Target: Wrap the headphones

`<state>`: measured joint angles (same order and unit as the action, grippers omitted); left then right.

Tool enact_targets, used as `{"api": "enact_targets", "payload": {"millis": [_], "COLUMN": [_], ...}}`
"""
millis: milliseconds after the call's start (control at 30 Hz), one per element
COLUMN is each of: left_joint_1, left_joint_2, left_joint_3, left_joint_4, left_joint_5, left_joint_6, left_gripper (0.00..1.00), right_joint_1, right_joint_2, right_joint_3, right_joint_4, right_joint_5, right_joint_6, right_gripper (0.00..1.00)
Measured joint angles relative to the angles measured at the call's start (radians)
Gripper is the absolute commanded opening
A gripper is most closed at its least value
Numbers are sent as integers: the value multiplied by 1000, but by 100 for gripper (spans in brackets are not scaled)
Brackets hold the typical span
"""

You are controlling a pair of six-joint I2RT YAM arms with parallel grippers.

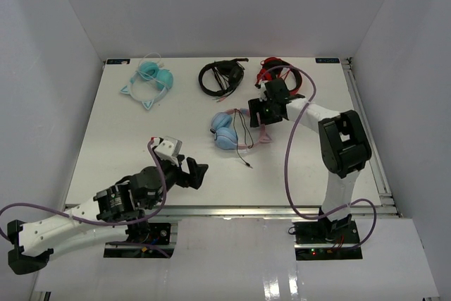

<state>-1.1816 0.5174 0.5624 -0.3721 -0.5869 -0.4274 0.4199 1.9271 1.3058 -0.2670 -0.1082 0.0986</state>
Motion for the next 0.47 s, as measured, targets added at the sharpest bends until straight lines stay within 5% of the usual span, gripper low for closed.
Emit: {"api": "enact_targets", "payload": {"millis": [133, 267, 467], "left_joint_1": [0, 0, 0], "left_joint_2": [-35, -37, -40], "left_joint_3": [-1, -1, -1], "left_joint_4": [-15, -18, -16], "left_joint_5": [-9, 0, 33], "left_joint_6": [14, 27, 39], "left_gripper": [98, 98, 98], "right_joint_1": [-25, -47, -51], "right_joint_2": [-171, -444, -930], "right_joint_3": [-74, -159, -411], "right_joint_4": [-11, -17, 25], "right_joint_5": [46, 157, 274], "right_joint_6": [-48, -142, -252], "right_gripper": [99, 90, 90]}}
